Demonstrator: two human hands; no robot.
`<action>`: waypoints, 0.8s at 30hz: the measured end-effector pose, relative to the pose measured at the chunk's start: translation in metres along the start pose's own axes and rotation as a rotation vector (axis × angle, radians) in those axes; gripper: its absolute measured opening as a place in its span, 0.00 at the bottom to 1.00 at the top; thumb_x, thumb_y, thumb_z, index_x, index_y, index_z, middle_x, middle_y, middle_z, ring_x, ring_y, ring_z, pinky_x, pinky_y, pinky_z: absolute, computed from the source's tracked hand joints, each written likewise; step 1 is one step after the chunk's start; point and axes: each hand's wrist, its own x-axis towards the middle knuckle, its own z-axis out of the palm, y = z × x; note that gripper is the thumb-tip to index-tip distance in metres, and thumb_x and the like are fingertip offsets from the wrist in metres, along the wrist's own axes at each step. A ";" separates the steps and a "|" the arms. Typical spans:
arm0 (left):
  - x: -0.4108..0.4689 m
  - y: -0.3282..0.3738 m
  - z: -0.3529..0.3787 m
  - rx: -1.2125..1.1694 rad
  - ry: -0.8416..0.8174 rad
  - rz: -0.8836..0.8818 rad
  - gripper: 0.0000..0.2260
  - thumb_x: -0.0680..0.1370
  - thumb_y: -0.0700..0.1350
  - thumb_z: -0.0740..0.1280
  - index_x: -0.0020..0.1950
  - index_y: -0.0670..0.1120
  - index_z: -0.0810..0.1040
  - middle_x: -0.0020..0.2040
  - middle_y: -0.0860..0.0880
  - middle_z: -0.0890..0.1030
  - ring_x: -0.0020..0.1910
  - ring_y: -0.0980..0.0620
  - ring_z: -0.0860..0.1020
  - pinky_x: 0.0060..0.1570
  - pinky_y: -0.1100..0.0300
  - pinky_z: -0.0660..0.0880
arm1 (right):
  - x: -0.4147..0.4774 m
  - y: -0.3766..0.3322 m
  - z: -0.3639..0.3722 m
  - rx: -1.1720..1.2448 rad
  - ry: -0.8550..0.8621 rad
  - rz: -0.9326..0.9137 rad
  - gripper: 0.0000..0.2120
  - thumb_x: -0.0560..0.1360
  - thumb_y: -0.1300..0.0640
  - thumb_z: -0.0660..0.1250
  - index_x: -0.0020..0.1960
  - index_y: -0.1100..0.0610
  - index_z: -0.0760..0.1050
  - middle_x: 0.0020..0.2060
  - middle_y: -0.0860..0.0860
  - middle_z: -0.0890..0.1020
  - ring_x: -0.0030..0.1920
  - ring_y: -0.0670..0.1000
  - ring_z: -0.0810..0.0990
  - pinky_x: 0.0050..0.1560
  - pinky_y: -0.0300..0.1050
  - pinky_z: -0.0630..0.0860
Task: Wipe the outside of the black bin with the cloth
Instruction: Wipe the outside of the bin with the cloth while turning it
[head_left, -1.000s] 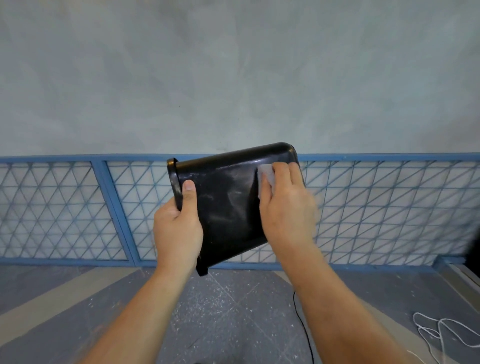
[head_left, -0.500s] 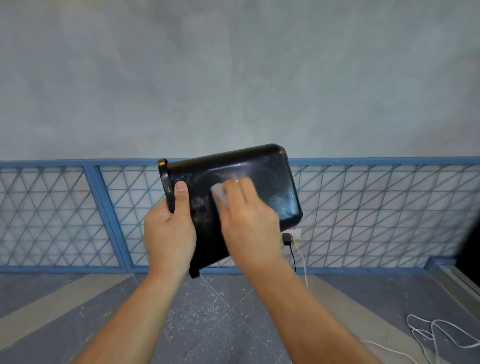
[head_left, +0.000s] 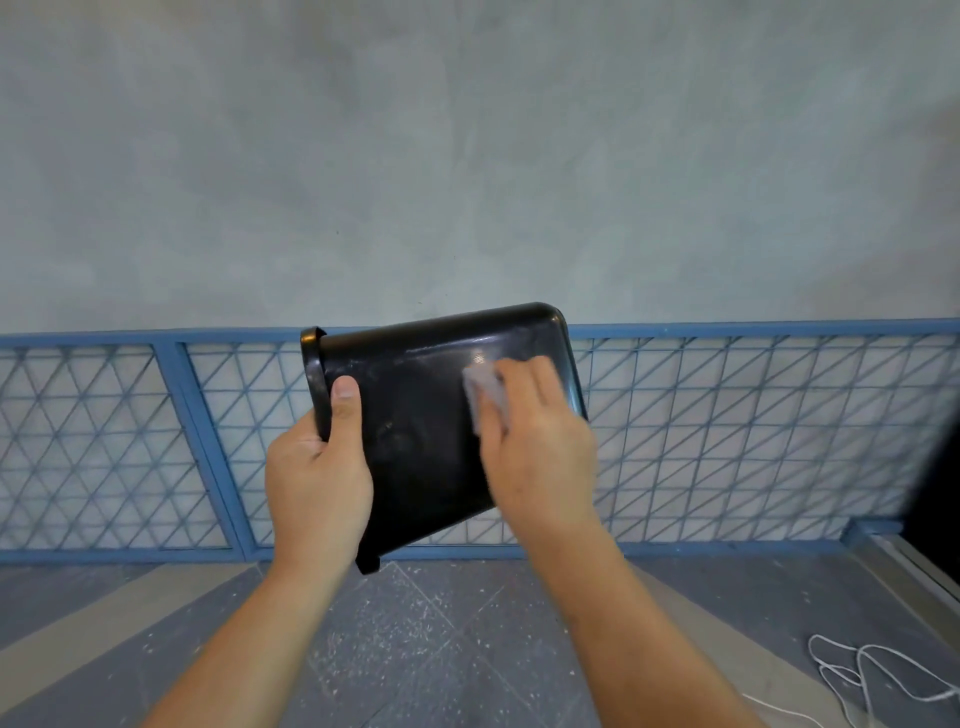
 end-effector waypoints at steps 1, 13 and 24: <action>0.000 0.000 -0.002 -0.010 0.004 -0.007 0.30 0.83 0.64 0.59 0.44 0.36 0.80 0.39 0.41 0.82 0.37 0.51 0.80 0.35 0.55 0.75 | 0.000 0.009 -0.005 0.025 0.032 0.071 0.09 0.83 0.52 0.65 0.58 0.56 0.77 0.51 0.50 0.78 0.37 0.50 0.79 0.33 0.51 0.81; -0.006 -0.008 0.002 0.037 0.009 -0.019 0.29 0.83 0.63 0.58 0.42 0.39 0.80 0.37 0.41 0.81 0.37 0.51 0.79 0.35 0.56 0.72 | 0.006 0.005 0.002 0.052 0.009 0.066 0.15 0.83 0.48 0.59 0.57 0.57 0.78 0.51 0.51 0.79 0.39 0.53 0.81 0.35 0.55 0.81; -0.006 -0.014 0.005 0.069 0.029 -0.003 0.30 0.83 0.63 0.58 0.38 0.38 0.78 0.33 0.43 0.79 0.32 0.53 0.77 0.33 0.57 0.69 | -0.006 -0.013 0.015 0.077 -0.069 0.008 0.09 0.81 0.55 0.65 0.57 0.58 0.78 0.51 0.52 0.78 0.38 0.54 0.81 0.34 0.53 0.81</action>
